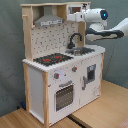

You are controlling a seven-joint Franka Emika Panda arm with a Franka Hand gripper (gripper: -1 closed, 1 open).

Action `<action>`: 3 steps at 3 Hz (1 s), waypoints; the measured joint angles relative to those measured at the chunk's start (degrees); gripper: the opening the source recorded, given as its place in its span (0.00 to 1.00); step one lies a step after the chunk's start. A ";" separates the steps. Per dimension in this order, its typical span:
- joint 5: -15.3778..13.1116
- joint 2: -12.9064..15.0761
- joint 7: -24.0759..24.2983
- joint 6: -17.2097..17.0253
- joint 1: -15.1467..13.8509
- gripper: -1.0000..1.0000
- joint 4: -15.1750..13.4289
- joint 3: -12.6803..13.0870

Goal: Play with the kitchen

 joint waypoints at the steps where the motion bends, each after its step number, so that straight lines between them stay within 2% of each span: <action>1: 0.19 1.65 0.86 2.19 5.38 0.00 -2.53 -3.19; 3: 0.16 2.12 -0.57 7.16 12.86 0.00 -7.63 -8.96</action>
